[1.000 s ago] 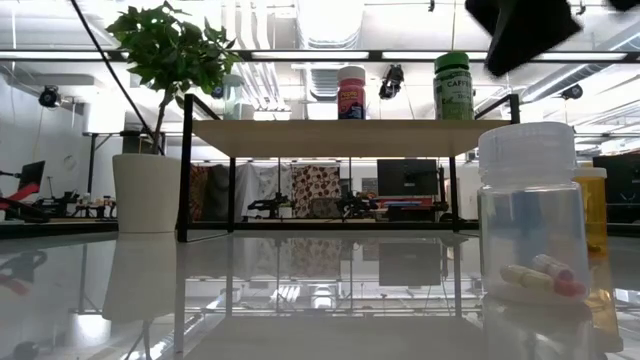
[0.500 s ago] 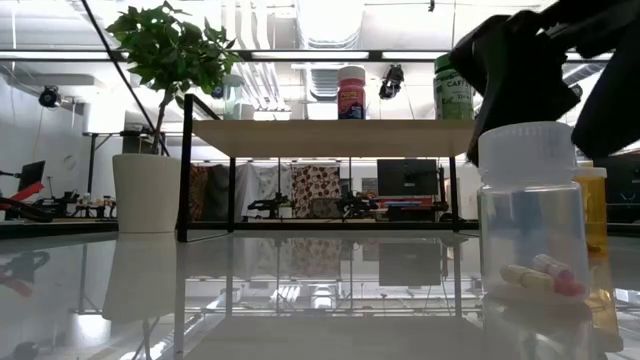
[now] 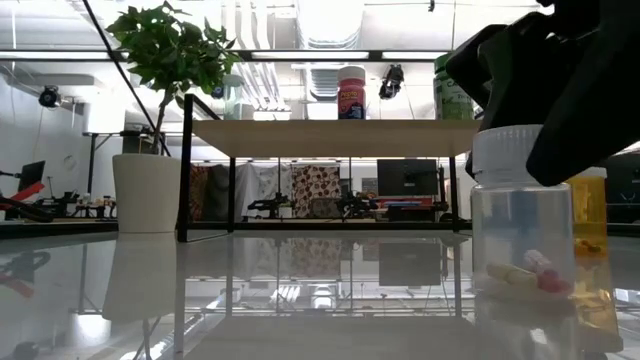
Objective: Pick and place medicine bottles onto shelf by color
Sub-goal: Put the transparent pill bottle on the shelf
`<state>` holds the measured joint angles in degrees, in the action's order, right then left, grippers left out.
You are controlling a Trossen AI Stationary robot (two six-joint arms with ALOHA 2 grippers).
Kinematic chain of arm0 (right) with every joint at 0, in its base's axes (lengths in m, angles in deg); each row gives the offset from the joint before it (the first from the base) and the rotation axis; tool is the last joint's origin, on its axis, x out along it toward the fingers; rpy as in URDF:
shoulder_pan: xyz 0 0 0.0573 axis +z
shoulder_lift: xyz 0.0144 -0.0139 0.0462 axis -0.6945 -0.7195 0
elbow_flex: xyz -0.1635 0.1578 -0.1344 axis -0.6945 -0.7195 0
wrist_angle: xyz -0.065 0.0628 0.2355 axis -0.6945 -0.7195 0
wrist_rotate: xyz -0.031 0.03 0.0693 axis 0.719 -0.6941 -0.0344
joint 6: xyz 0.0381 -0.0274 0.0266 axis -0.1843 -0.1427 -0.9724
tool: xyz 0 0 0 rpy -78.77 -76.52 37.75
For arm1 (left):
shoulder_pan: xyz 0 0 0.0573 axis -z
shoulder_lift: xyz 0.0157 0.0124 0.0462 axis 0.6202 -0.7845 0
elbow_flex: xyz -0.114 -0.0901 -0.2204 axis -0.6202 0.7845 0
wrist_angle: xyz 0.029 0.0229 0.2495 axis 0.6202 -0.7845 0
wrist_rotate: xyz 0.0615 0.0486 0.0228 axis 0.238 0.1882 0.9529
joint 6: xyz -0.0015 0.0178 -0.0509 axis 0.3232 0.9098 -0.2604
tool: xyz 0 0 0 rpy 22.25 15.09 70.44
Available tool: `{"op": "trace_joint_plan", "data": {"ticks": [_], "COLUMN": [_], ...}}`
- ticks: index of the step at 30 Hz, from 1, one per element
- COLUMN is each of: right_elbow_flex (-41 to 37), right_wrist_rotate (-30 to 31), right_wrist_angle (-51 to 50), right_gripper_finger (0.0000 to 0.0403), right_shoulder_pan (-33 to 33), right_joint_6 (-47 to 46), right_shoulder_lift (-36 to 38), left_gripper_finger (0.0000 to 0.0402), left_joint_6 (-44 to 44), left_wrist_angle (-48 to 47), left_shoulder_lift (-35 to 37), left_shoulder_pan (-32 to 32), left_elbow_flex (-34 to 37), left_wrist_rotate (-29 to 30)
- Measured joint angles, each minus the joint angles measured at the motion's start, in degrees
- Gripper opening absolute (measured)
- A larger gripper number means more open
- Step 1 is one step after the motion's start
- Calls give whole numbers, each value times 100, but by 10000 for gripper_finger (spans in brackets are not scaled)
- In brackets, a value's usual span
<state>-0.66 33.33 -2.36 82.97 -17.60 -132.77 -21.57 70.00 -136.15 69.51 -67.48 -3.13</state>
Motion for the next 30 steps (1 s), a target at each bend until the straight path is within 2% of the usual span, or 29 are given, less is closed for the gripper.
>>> {"op": "trace_joint_plan", "data": {"ticks": [6, 10, 17, 23, 30], "right_elbow_flex": [71, 422, 1483, 2529, 3664], "right_wrist_rotate": [-206, -243, -199, -177, -197], "right_wrist_angle": [-188, -964, -2321, -3267, -3704], "right_gripper_finger": [129, 145, 135, 136, 136], "right_shoulder_pan": [-2, -44, -394, -1263, -2709], "right_joint_6": [-266, -594, -767, -398, 553], "right_shoulder_lift": [194, 594, 1341, 1776, 1651], "left_gripper_finger": [189, 189, 189, 189, 189], "left_joint_6": [736, 1150, 1692, 2160, 2709], "left_wrist_angle": [72, 393, 1129, 1978, 3047], "left_shoulder_lift": [38, 100, 379, 739, 1346], "left_shoulder_pan": [164, 244, 302, 302, 293], "left_elbow_flex": [178, 503, 1230, 1974, 2908], "left_wrist_rotate": [452, 460, 473, 471, 525]}}
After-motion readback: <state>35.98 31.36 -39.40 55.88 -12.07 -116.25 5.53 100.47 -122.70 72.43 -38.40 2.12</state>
